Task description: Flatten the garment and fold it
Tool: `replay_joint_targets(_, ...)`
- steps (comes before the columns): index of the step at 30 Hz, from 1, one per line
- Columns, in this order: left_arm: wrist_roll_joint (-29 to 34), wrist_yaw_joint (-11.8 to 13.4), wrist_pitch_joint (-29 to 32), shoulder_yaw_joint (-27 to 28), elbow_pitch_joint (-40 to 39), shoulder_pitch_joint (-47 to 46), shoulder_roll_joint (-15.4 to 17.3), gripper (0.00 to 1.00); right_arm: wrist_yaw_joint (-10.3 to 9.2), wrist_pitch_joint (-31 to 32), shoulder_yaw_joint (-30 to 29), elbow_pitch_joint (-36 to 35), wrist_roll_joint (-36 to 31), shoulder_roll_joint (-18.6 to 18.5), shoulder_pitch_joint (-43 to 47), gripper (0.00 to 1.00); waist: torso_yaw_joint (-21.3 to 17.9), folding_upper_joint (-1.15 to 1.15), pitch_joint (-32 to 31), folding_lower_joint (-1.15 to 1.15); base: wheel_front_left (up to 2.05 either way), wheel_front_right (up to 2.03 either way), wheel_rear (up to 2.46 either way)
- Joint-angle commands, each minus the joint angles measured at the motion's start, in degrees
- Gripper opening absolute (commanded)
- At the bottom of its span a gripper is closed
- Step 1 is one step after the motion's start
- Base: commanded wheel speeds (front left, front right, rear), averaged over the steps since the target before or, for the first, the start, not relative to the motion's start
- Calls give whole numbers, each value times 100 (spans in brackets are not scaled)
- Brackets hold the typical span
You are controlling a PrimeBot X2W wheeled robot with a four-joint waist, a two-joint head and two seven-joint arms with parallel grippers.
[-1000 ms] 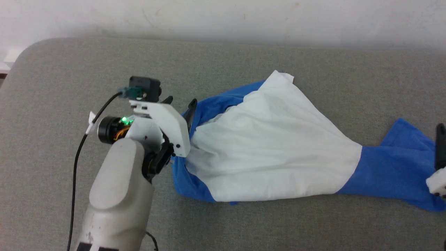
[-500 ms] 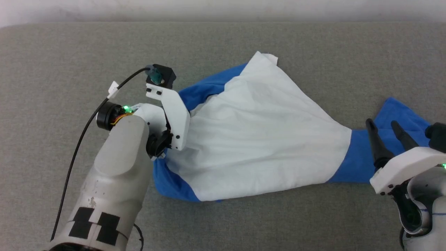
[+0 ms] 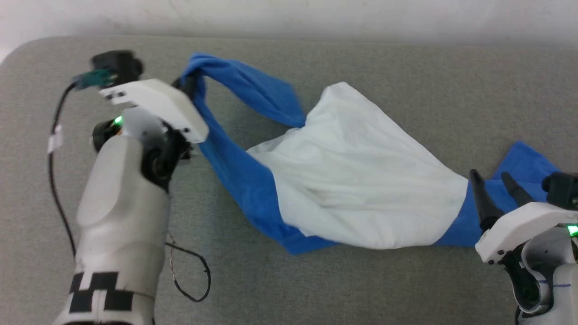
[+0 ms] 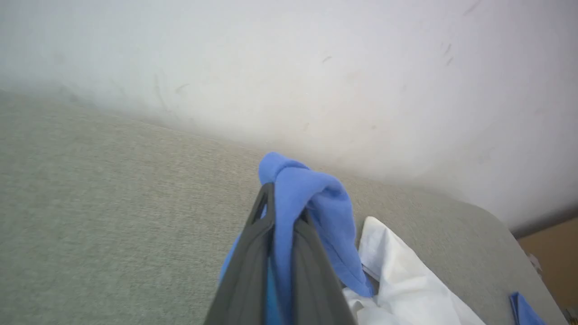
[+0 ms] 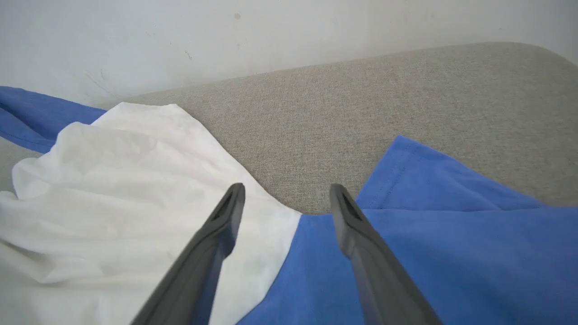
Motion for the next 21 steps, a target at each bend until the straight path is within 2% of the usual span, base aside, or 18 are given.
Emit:
replay_joint_targets(1,-156,76,-170,208,-151,261,73,0,-5,-18,31,30,-31,10,65,100,230,0,-213,0,0,0,0)
replay_joint_targets(4,-381,260,-434,622,-595,776,211,0,-5,-28,51,70,-33,10,112,100,370,0,-319,0,0,0,0)
replay_joint_targets(8,-625,599,-498,1110,-1196,1692,302,0,-5,-37,107,121,-27,10,163,100,510,0,-403,0,0,0,0)
replay_joint_targets(15,-1098,1234,-200,1677,-1920,3066,33,2,-5,-62,202,198,-10,10,176,100,604,0,-456,0,0,0,0)
replay_joint_targets(16,-1167,1310,-121,1701,-1952,3188,-12,45,-5,-62,222,211,-6,10,174,100,600,0,-465,0,0,0,0)
replay_joint_targets(17,-1241,1365,-43,1711,-1981,3289,-51,100,-5,-63,246,224,-6,10,167,100,592,0,-474,0,0,0,0)
replay_joint_targets(19,-1390,1395,36,1728,-2067,3431,-105,100,-5,-60,309,244,-4,10,149,100,569,0,-492,0,0,0,0)
replay_joint_targets(21,-1494,1310,-36,1724,-2270,3489,-135,100,-5,-41,374,254,-9,10,118,100,557,0,-501,0,0,0,0)
